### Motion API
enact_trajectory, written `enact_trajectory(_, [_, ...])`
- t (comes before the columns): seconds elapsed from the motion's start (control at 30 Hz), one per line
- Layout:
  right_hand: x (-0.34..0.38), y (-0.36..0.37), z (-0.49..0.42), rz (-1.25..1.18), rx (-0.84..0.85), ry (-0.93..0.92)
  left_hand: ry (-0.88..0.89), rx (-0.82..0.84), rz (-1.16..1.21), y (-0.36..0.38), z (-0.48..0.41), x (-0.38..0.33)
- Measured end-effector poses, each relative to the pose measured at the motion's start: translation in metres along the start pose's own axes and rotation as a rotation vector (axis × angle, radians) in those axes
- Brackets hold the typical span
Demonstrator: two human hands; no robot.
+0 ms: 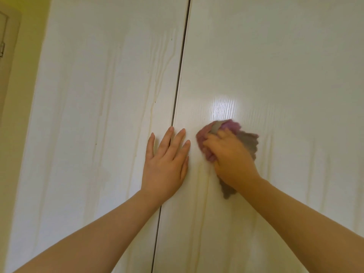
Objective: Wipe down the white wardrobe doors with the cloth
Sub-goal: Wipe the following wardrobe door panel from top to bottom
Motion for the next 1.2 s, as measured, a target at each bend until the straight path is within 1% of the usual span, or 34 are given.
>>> enact_trajectory(0.07, [0.015,0.012,0.019,0.019,0.065,-0.234,0.02,-0.105,-0.004,-0.007,0.004,0.0])
enact_trajectory(0.1, [0.014,0.01,0.021,0.03,0.064,-0.289,0.028,-0.147,0.006,-0.01,0.005,0.002])
enact_trajectory(0.13, [0.009,0.008,0.016,0.031,0.064,-0.284,0.033,-0.179,0.026,-0.013,0.007,0.003])
enact_trajectory(0.17, [0.002,0.004,0.007,0.024,0.053,-0.219,0.039,-0.203,0.054,-0.015,0.007,0.004])
enact_trajectory(0.23, [-0.009,-0.008,-0.004,-0.011,-0.05,0.014,0.044,-0.217,0.114,-0.015,0.009,0.004])
enact_trajectory(0.27, [-0.008,-0.007,-0.002,-0.008,-0.073,0.082,0.036,-0.216,0.133,-0.014,0.01,0.004])
enact_trajectory(0.3, [-0.001,-0.003,0.004,0.005,-0.081,0.056,0.024,-0.21,0.145,-0.013,0.011,0.004])
enact_trajectory(0.33, [0.009,0.006,0.014,0.015,-0.049,-0.05,0.012,-0.198,0.159,-0.012,0.013,0.004])
enact_trajectory(0.4, [0.024,0.013,0.027,0.057,0.097,-0.335,-0.004,-0.178,0.185,-0.01,0.012,0.006])
enact_trajectory(0.43, [0.02,0.01,0.024,0.08,0.147,-0.399,-0.006,-0.172,0.196,-0.009,0.012,0.006])
enact_trajectory(0.47, [0.011,0.005,0.013,0.103,0.192,-0.362,-0.01,-0.169,0.201,-0.009,0.012,0.006])
enact_trajectory(0.5, [-0.004,-0.002,-0.002,0.1,0.204,-0.218,-0.018,-0.169,0.202,-0.009,0.012,0.006])
enact_trajectory(0.57, [-0.029,-0.02,-0.018,-0.039,0.068,0.143,-0.067,-0.169,0.209,-0.008,0.012,0.004])
enact_trajectory(0.6, [-0.027,-0.021,-0.014,-0.076,0.017,0.203,-0.115,-0.169,0.218,-0.008,0.013,0.002])
enact_trajectory(0.63, [-0.012,-0.016,-0.007,-0.065,0.018,0.124,-0.166,-0.171,0.224,-0.008,0.015,0.001])
enact_trajectory(0.7, [0.024,0.005,0.027,-0.021,0.119,-0.243,-0.233,-0.168,0.234,-0.007,0.016,-0.001])
enact_trajectory(0.73, [0.032,0.009,0.041,0.007,0.167,-0.392,-0.244,-0.16,0.236,-0.007,0.016,-0.001])
enact_trajectory(0.77, [0.029,0.009,0.043,0.029,0.185,-0.467,-0.241,-0.149,0.232,-0.006,0.015,0.0])
enact_trajectory(0.8, [0.02,0.008,0.035,0.048,0.196,-0.428,-0.228,-0.135,0.226,-0.006,0.014,0.0])
enact_trajectory(0.83, [0.006,0.005,0.021,0.049,0.193,-0.288,-0.214,-0.122,0.22,-0.006,0.012,0.001])
enact_trajectory(0.9, [-0.018,-0.008,0.0,-0.061,0.095,0.083,-0.206,-0.095,0.224,-0.006,0.009,0.002])
enact_trajectory(0.93, [-0.016,-0.01,0.0,-0.089,0.04,0.152,-0.218,-0.082,0.226,-0.006,0.007,0.003])
enact_trajectory(0.97, [-0.002,-0.006,0.004,-0.08,0.043,0.083,-0.234,-0.07,0.226,-0.007,0.008,0.004])
enact_trajectory(1.03, [0.028,0.012,0.03,-0.025,0.164,-0.235,-0.23,-0.054,0.217,-0.007,0.007,0.002])
enact_trajectory(1.07, [0.031,0.014,0.036,0.022,0.214,-0.361,-0.217,-0.046,0.214,-0.007,0.006,0.002])
enact_trajectory(1.1, [0.021,0.011,0.031,0.063,0.239,-0.375,-0.206,-0.039,0.215,-0.007,0.005,0.002])
enact_trajectory(1.13, [0.005,0.006,0.017,0.077,0.259,-0.257,-0.204,-0.037,0.217,-0.007,0.005,0.003])
enact_trajectory(1.17, [-0.014,-0.005,0.001,0.043,0.234,-0.054,-0.208,-0.037,0.219,-0.007,0.004,0.003])
enact_trajectory(1.2, [-0.03,-0.016,-0.008,-0.008,0.16,0.132,-0.214,-0.035,0.224,-0.007,0.003,0.003])
Point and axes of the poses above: each hand's wrist, its own z-axis away from the middle knuckle, its own y-axis out of the palm, x = y × z, the point moved 8 cm from there along -z, towards the middle knuckle, and after that the axes turned 7 degrees about y, right-handed, at the moved point
